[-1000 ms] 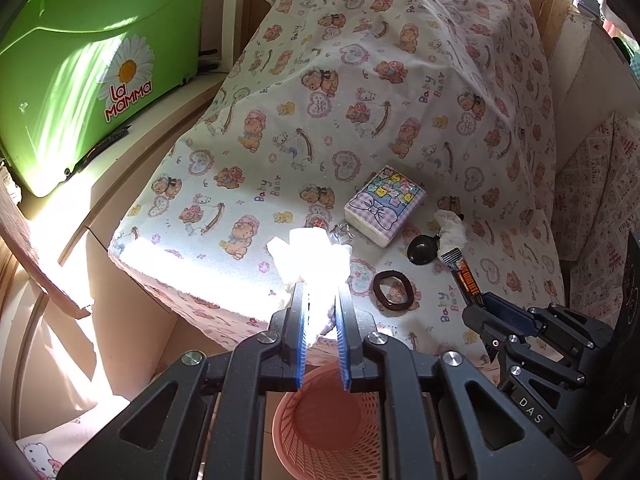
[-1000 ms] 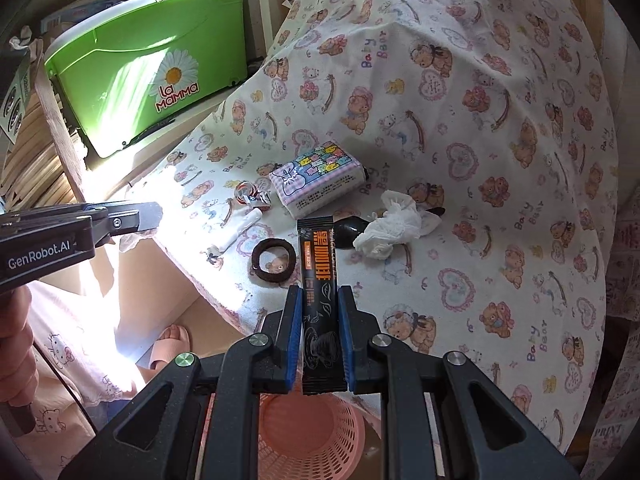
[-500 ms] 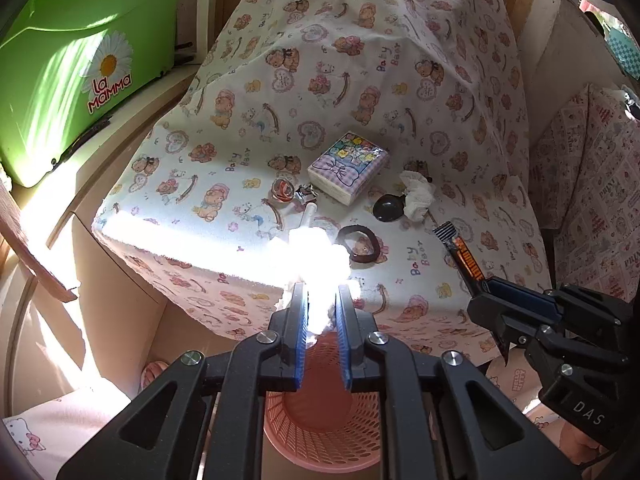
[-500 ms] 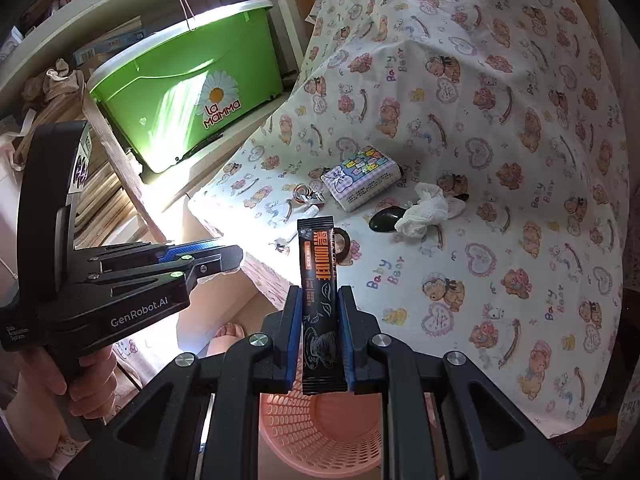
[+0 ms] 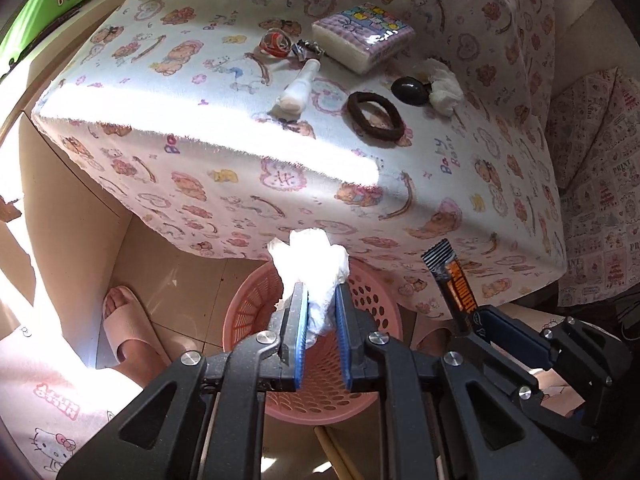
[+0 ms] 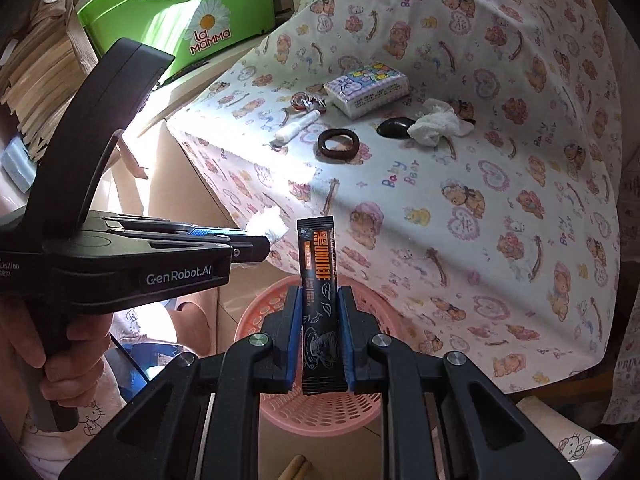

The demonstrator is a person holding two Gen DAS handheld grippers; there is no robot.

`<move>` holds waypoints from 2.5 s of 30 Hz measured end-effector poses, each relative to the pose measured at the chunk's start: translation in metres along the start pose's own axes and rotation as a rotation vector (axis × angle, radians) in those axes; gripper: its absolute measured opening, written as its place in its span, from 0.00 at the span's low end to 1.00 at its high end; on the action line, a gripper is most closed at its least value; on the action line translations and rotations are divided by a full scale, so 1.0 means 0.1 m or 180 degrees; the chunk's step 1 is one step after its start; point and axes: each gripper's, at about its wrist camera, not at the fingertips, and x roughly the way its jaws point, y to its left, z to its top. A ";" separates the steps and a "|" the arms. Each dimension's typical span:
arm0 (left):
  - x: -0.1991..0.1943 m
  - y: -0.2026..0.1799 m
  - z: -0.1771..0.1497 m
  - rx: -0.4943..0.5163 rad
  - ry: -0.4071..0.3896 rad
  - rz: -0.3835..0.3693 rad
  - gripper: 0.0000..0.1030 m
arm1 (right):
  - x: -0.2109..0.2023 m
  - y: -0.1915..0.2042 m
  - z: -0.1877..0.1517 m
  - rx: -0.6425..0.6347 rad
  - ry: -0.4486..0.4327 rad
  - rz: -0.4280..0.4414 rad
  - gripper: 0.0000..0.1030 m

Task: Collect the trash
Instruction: 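Carry the tissue and packet down over the pink basket with both tools, then open the left tool to drop the tissue while the right tool drops the packet into the basket, then move both tools back up to the items on the table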

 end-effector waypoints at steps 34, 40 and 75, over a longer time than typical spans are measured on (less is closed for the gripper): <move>1.63 0.45 -0.42 -0.0156 0.1158 0.0344 0.15 | 1.79 -0.16 -0.88 0.0443 0.0998 -0.0351 0.19; 1.66 0.41 -0.45 -0.0025 0.1144 0.0380 0.15 | 1.97 -0.27 -1.03 0.0677 0.1070 -0.0381 0.19; 0.26 0.18 0.01 0.0130 -0.0328 0.0950 0.71 | 1.39 -0.14 -0.59 0.0444 0.0494 -0.0719 0.59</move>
